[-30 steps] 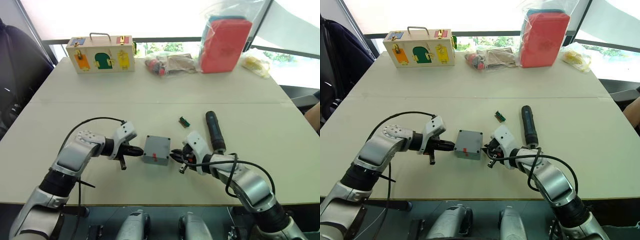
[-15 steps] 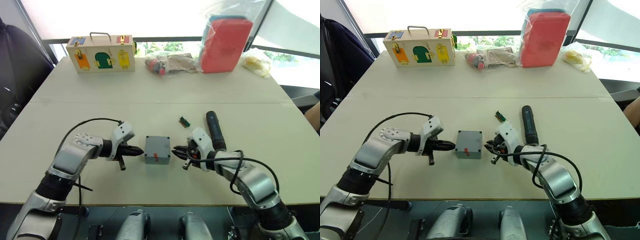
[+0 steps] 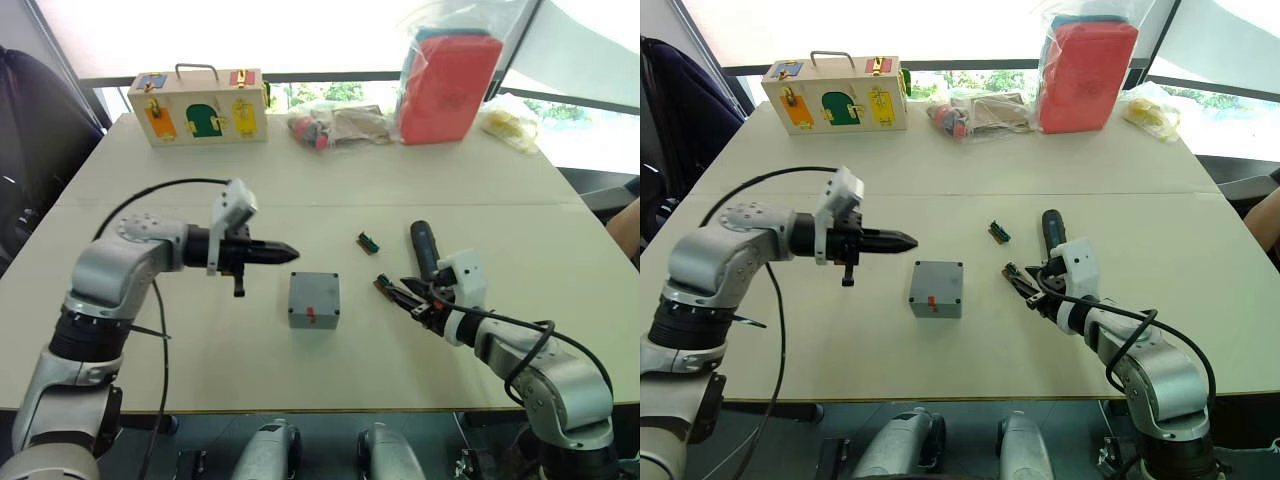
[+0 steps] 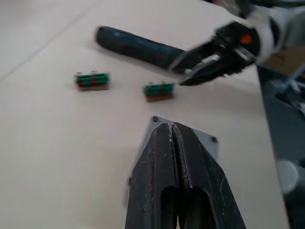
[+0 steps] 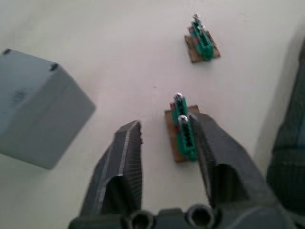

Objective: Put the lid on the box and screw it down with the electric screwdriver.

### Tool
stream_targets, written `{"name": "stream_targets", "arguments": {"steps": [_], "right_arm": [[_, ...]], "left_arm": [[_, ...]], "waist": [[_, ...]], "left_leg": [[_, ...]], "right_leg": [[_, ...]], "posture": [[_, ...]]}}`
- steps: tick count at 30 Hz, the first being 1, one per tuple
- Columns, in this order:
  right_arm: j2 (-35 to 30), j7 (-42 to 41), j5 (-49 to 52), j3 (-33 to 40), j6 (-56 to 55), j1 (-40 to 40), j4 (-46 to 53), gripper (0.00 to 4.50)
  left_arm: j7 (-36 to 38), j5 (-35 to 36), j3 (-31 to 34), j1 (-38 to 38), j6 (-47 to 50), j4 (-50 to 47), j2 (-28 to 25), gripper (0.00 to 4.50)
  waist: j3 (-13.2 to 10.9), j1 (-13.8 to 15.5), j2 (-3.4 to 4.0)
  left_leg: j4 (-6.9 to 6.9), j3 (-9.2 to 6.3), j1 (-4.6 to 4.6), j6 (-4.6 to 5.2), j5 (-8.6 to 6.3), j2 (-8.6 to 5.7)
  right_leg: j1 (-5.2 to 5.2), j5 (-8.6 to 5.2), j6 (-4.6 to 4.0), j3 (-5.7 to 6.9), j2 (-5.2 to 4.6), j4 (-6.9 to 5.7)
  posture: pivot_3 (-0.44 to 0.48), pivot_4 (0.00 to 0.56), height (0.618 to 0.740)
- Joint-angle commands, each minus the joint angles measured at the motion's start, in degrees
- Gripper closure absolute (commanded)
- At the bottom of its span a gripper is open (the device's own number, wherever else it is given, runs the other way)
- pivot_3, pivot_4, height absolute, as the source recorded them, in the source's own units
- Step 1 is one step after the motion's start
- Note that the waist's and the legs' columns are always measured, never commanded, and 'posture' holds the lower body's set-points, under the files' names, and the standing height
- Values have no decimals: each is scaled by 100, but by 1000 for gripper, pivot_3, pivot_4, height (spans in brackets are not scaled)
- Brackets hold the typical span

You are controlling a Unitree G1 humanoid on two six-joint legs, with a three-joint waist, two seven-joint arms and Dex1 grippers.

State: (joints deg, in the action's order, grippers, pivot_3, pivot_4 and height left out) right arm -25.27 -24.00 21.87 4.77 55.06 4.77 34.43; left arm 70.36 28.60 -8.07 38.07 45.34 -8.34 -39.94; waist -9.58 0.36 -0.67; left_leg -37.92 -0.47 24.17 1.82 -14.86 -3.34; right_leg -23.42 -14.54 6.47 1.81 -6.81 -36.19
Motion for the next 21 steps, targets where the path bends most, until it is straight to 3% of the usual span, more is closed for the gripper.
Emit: {"name": "stream_targets", "arguments": {"steps": [1, 4, 8, 11, 14, 21], "right_arm": [[-36, 76, -92, -70, -240, -12, 43, 1153], [-44, 89, -116, -119, -305, 1, -30, 160], [-34, 132, -144, -187, -383, 84, -160, 160], [-85, 195, -286, -298, -488, 161, -295, 801], [-97, 205, -336, -335, -547, 224, -408, 1787], [-78, 188, -311, -317, -605, 370, -616, 1787]], "left_arm": [[245, -158, -244, 260, -336, -150, -120, 4500], [283, -347, -418, 381, -536, -101, -125, 4500], [284, -511, -549, 402, -702, -110, -132, 4500], [230, -547, -560, 362, -730, -131, -93, 4500], [161, -564, -569, 299, -732, -187, -73, 4500], [79, -685, -581, 131, -894, -160, -109, 4500]], "waist": [[-2, 1, 4], [-2, 20, 4], [-3, 30, 4], [-3, 29, 4], [-3, 28, 4], [-3, 29, 4]], "left_leg": [[0, 0, 0, -1, 1, 3], [0, -1, 0, -1, 1, 6], [0, 0, 0, 2, 1, 4], [0, 0, 0, 2, 1, 4], [0, 0, 0, 3, 1, 4], [-1, 0, 0, 3, 2, 4]], "right_leg": [[-1, 0, 0, 0, 2, -1], [0, 0, 0, 3, 5, -2], [3, 0, 0, 3, 4, 2], [4, 0, 0, 4, 5, 2], [3, 0, 0, 7, 6, 0], [3, 0, 2, 8, 8, -1]], "posture": [[0, 150, 740], [0, 150, 740], [0, 150, 740], [0, 150, 740], [0, 150, 740], [0, 150, 740]]}}
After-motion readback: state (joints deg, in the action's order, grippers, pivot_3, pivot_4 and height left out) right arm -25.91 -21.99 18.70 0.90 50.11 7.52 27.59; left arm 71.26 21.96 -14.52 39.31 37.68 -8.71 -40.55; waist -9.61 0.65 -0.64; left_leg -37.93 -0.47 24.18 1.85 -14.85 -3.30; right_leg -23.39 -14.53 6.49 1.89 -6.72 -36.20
